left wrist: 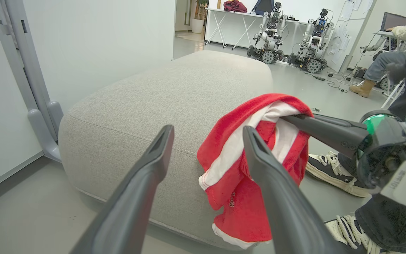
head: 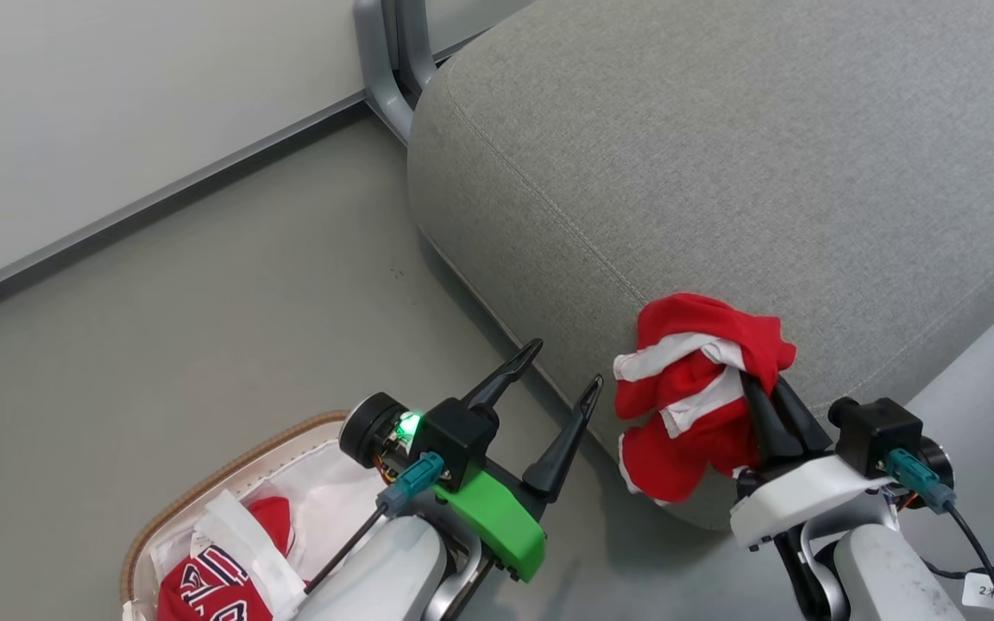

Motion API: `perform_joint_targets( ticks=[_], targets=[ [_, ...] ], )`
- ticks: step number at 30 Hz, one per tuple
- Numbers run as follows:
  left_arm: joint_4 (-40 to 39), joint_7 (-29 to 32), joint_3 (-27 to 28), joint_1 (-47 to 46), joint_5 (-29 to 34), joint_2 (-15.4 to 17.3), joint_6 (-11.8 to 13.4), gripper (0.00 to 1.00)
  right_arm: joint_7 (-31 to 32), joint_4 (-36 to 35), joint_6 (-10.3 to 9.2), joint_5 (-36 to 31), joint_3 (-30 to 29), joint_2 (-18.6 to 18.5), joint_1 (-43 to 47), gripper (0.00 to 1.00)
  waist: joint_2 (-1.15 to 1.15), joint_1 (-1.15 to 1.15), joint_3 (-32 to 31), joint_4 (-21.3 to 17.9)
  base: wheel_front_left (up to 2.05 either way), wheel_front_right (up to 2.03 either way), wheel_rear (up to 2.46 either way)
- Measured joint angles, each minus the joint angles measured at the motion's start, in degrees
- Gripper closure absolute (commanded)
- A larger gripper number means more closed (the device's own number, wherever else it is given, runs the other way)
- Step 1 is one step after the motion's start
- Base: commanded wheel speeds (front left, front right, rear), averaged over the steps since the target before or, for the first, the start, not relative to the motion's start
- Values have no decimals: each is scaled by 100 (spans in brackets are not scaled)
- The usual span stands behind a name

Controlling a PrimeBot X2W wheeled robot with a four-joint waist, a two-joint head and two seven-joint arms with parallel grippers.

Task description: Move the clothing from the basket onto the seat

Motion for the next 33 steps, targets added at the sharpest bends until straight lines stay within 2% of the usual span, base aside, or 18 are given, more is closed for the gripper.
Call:
perform_joint_targets(
  ticks=[4, 7, 13, 18, 24, 29, 33],
  targets=[
    [10, 0, -1, 3, -18, 66, 0, 0, 0, 223, 0, -509, -42, -147, -360, 100, 0, 0, 102, -8, 0, 0, 0],
    [60, 1, 34, 36, 8, 192, 0, 0, 0, 505, 0, -715, -27, -435, -976, 100, 0, 0, 191, -4, 0, 0, 0],
    [14, 0, 383, 179, 114, 420, 0, 0, 0, 1467, 0, -958, 196, -1004, -2633, 100, 0, 0, 457, 11, 0, 0, 0],
    [-38, 0, 392, 171, 191, 587, 0, 0, 0, 2366, 1, -1234, 259, -1555, -3760, 100, 0, 0, 734, 94, 0, 0, 0],
    [-113, 0, 461, 44, 198, 815, 0, 0, 2, 3167, 1, -1535, -34, -1892, -4738, 100, 0, 0, 1113, 333, 0, 0, 0],
    [-187, 0, 477, -141, 240, 960, 0, 0, 7, 3641, 1, -1768, -675, -2060, -5306, 100, 0, 1, 1478, 559, 0, 0, 0],
    [-219, 0, 500, -225, 240, 1038, 0, 0, 2, 3801, 1, -2057, -1278, -1898, -5368, 100, 0, 1, 1764, 742, 0, 0, 0]
  ],
)
